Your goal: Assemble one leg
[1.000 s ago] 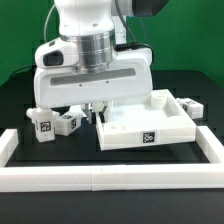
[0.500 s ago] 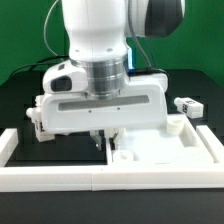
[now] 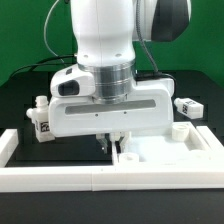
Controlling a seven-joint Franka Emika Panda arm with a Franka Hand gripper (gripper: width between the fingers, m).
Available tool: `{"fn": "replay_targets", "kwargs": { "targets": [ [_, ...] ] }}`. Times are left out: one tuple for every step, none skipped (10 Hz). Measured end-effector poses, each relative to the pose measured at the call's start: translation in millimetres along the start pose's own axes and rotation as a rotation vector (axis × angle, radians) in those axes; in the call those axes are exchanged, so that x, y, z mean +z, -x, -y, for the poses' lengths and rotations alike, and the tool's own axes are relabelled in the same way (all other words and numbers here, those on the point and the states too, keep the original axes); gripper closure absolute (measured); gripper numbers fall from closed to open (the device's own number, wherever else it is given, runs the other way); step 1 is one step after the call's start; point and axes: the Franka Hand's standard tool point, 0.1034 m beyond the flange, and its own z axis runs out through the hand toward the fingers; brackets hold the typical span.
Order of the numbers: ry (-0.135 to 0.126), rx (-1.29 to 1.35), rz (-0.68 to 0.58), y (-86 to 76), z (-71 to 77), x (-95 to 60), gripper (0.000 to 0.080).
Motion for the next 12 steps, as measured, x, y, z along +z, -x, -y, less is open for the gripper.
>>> {"fn": "replay_targets", "kwargs": {
  "targets": [
    [0.005,0.013,0.005,0.0,2.9,0.1,0.0745],
    [0.015,0.023,0.008,-0.1,3.3,-0.1,0.0745],
    [0.026,0.025,0.009,-0.1,3.3,-0.3,0.0745],
    [0.026,0.023,0.009,0.2,2.6,-0.3,0.0745],
    [0.026,0.023,0.009,0.2,2.6,-0.2,0.0745],
    [0.025,0.024,0.010,0.2,2.7,-2.0,0.0638],
    [0.018,0.025,0.018,2.9,7.0,-14.2,0.0499],
    [0.009,0.009,0.032,11.5,19.8,-29.4,0.0365],
    [0.005,-0.012,0.036,18.0,33.3,-41.5,0.0365],
    [0.002,0.007,0.038,20.9,46.2,-56.8,0.0207],
    [0.001,0.019,0.028,19.8,54.8,-62.3,0.0168],
    [0.002,0.009,0.030,20.0,52.6,-58.2,0.0153]
  ]
}}
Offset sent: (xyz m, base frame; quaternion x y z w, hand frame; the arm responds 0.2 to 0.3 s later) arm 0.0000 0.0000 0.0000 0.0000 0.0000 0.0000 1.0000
